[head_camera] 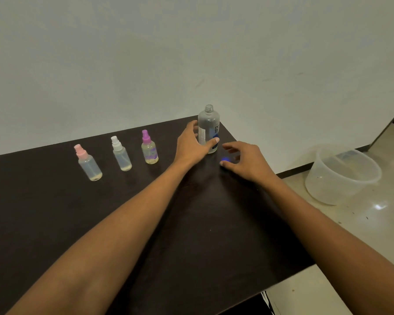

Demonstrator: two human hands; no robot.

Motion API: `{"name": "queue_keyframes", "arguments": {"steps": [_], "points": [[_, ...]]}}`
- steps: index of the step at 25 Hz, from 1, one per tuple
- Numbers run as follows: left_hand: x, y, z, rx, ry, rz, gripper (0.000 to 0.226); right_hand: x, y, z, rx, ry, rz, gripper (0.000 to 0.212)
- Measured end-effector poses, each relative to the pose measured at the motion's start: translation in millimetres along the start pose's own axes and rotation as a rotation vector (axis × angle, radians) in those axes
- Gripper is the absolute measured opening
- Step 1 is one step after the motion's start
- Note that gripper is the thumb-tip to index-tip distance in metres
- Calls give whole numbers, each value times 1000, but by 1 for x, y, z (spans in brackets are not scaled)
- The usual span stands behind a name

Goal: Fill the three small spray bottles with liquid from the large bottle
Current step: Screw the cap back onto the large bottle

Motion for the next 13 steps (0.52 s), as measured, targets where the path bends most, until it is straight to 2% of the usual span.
{"name": "queue_keyframes", "arguments": {"steps": [7, 13], "points": [[8, -8, -18, -1, 4, 22, 73, -9, -13, -11, 61, 75, 8, 45], [3, -2, -4, -6, 12, 13, 69, -5, -11, 1, -72, -148, -27, 44]]}}
Point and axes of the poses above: each hand's wrist, its own y-axis away from the middle knuckle, its own z-axis out of the back of the hand, x = y × z, the point moved 5 cm from there along -y, towards the middle knuckle, and after that the axes turned 15 degrees about -y, right-handed, at the moved point
